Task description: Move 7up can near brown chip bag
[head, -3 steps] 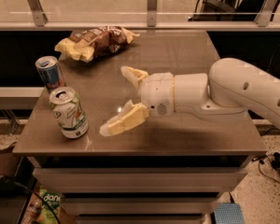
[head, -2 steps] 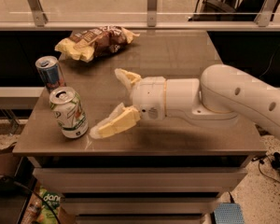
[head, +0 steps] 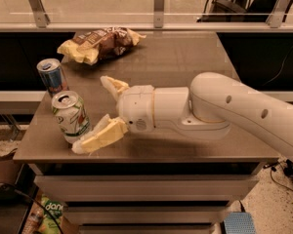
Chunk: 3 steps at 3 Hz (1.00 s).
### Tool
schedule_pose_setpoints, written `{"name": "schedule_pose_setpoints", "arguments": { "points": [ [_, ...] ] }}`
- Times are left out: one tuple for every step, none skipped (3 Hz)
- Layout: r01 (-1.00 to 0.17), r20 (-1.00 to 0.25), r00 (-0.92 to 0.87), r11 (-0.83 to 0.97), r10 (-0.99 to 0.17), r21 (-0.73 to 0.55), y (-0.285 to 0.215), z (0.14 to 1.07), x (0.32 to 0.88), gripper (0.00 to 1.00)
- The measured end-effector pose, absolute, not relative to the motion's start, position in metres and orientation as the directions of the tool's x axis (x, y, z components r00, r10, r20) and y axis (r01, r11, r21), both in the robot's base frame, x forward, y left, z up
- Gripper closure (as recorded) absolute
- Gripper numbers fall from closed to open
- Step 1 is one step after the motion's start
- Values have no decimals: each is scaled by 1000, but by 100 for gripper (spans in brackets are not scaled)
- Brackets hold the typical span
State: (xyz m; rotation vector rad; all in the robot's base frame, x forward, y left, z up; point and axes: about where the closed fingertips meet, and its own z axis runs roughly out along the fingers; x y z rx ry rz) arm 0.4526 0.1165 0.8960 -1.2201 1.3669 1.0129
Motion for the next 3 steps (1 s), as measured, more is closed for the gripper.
{"name": "schedule_pose_setpoints", "arguments": {
  "points": [
    [-993,-988,16,111,-152,-33,134,897,444,0],
    [-996,-988,17,89,-152,-31,147,897,442,0],
    [-997,-989,16,72,-147,-26,159,897,445,0]
  ]
}}
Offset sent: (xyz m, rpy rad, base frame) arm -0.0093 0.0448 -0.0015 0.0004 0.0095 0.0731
